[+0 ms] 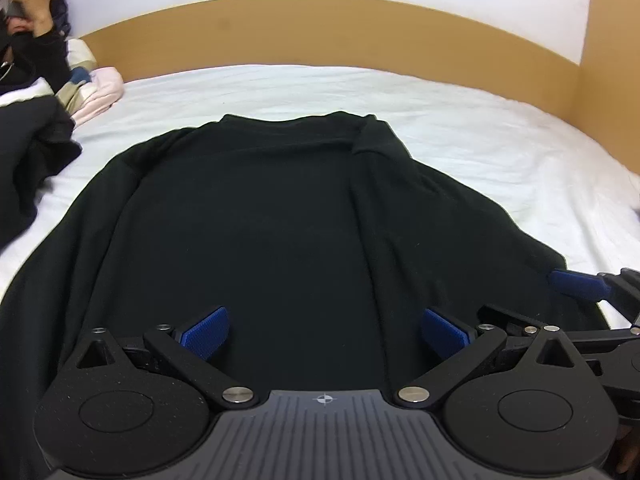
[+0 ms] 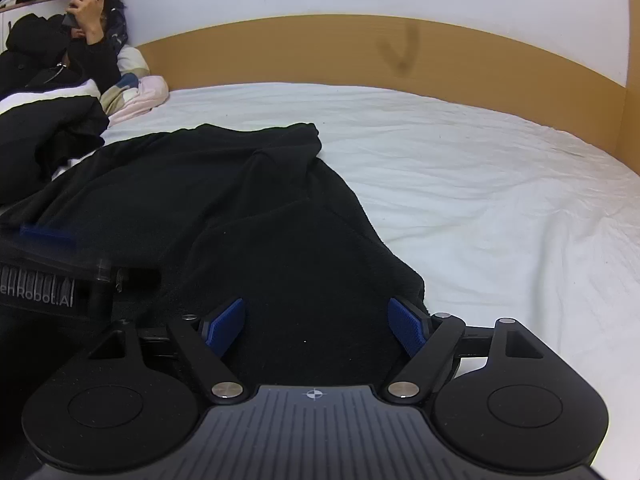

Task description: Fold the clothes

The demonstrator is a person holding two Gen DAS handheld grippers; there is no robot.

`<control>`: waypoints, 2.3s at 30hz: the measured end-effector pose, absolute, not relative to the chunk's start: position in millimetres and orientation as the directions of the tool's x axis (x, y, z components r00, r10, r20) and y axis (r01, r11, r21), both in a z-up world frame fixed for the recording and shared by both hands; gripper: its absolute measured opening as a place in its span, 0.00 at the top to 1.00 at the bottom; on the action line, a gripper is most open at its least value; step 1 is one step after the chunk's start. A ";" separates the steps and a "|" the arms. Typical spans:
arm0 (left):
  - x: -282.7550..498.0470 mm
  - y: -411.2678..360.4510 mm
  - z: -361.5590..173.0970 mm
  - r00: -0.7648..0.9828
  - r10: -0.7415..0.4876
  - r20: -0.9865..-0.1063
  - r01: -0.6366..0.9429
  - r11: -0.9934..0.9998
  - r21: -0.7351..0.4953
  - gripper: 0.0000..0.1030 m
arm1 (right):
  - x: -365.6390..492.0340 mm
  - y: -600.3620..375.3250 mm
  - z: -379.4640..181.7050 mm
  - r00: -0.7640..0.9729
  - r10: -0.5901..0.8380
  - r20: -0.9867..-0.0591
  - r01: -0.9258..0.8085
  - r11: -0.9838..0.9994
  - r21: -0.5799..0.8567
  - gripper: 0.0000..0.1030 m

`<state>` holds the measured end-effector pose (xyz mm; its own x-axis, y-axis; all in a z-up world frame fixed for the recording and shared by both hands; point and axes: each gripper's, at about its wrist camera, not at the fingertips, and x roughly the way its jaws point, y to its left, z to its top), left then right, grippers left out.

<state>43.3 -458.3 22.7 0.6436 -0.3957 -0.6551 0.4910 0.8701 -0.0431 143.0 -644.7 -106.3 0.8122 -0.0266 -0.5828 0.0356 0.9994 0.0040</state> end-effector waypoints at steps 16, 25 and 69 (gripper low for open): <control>8.0 -411.7 22.5 0.647 -0.429 -0.630 0.543 0.840 -0.014 0.00 | 124.3 -617.4 -88.3 0.847 -0.152 -0.509 0.094 0.986 -0.138 0.21; -6.4 -405.6 27.0 0.690 -0.327 -0.646 0.447 0.894 0.026 0.01 | 106.4 -642.3 -96.8 0.808 -0.238 -0.539 0.213 0.971 -0.108 0.14; -120.2 -185.3 27.2 0.672 -0.424 -0.607 0.464 0.880 -0.101 0.01 | -37.8 -619.0 -100.1 0.810 0.023 -0.587 -0.070 0.996 -0.057 0.05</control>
<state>-120.2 -185.3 27.2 0.6724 -0.4242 -0.6065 0.4639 0.8801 -0.1012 -37.8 -619.0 -100.1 0.8096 0.0233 -0.5866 -0.0697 0.9960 -0.0566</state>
